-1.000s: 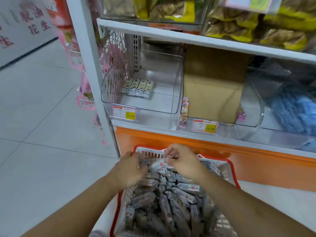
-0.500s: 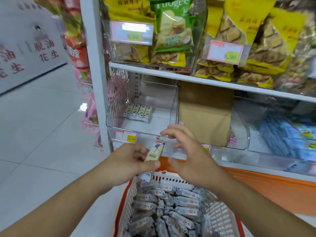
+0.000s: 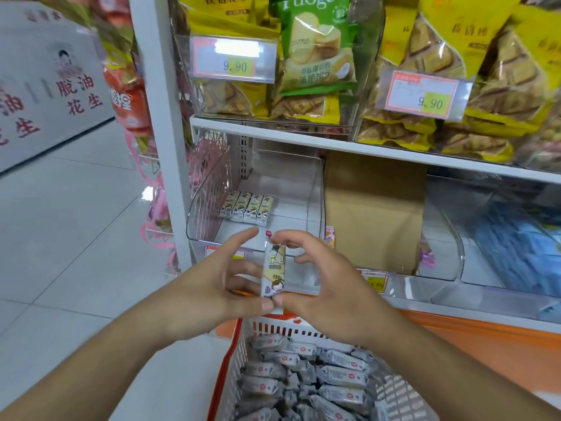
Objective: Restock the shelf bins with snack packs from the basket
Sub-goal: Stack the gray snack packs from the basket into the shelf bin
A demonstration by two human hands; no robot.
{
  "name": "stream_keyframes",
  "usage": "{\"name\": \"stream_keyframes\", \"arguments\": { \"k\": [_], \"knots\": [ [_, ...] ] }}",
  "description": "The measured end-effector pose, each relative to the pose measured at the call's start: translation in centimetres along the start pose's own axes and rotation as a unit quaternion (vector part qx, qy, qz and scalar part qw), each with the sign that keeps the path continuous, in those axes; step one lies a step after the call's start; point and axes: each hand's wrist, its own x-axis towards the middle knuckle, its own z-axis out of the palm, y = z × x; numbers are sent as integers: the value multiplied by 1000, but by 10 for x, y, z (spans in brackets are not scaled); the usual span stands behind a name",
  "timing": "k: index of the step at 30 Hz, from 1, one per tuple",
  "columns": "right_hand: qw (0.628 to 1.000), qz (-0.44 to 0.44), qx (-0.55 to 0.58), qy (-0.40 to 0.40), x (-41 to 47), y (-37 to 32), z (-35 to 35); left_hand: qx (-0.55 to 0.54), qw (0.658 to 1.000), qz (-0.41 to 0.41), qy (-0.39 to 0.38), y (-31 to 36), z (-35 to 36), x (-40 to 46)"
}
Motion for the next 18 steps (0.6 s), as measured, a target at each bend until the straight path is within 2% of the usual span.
{"name": "stream_keyframes", "arguments": {
  "k": [5, 9, 13, 15, 18],
  "knots": [
    [999, 1, 2, -34, 5, 4, 3, 76, 996, 39, 26, -2, -1, 11],
    [1000, -11, 26, -10, 14, 9, -6, 139, 987, 61, 53, 4, 0, 24],
    [991, -20, -126, 44, 37, 35, -27, 179, 975, 99, 83, 16, -20, 61],
    [983, -10, -180, 41, 45, 52, -36, 219, 965, 108, 92, 22, -33, 92],
    [979, -17, -204, 18, 48, 72, -39, 269, 953, 100, 95, 23, -53, 146]
  ]
}}
